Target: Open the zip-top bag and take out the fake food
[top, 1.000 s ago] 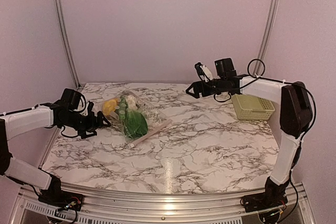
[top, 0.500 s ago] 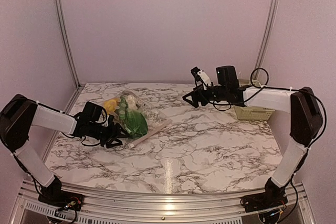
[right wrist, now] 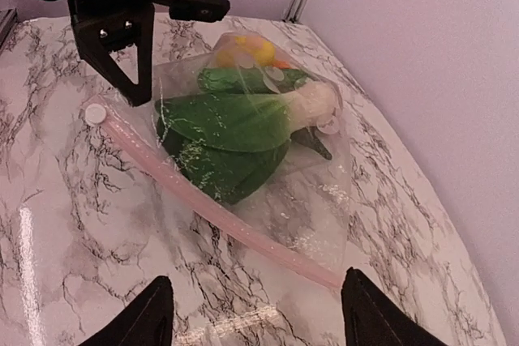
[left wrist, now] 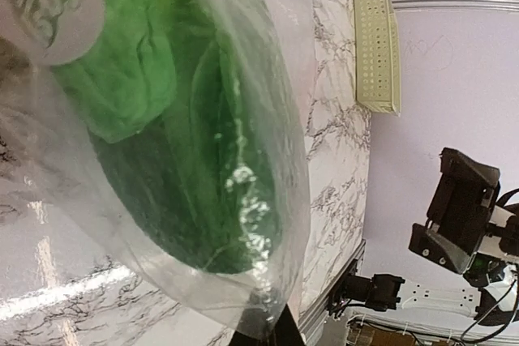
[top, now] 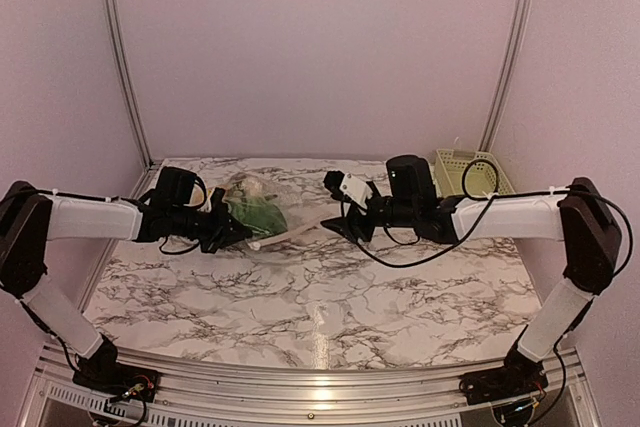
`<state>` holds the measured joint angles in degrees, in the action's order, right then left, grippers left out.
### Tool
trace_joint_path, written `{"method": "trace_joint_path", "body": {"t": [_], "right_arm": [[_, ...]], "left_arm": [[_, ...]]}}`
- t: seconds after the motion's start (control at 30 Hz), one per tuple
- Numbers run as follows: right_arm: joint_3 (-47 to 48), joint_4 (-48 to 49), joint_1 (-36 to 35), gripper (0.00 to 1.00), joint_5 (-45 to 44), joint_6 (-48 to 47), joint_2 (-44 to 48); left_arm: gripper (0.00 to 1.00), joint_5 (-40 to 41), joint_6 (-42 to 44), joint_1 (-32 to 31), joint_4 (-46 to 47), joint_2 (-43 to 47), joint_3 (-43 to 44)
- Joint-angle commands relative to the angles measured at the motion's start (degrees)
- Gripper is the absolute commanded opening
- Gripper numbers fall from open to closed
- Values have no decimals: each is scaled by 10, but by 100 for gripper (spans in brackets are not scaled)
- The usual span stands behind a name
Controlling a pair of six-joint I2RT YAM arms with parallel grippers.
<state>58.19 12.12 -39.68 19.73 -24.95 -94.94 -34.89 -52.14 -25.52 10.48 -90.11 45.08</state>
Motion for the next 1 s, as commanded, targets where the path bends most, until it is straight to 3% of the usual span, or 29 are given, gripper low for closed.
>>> {"method": "trace_joint_path", "body": {"t": [0.0,0.33,0.43,0.7,0.97], "right_arm": [[18,67,-52,66,-28,-88,15],[91,66,-103,60,-40,-156,-38],[111,56,-103,48,-41,-164,-45],[85,45,-103,38,-20,-177,-39],[61,71,-90,34,-87,-193,-40]], "left_arm": [[0,-27,-6,-1,-70,43,69],[0,-83,-20,-1,-129,59,140],[0,-83,-25,-1,-130,68,139],[0,-96,-70,-2,-80,89,134],[0,-118,-88,-2,-68,106,139]]}}
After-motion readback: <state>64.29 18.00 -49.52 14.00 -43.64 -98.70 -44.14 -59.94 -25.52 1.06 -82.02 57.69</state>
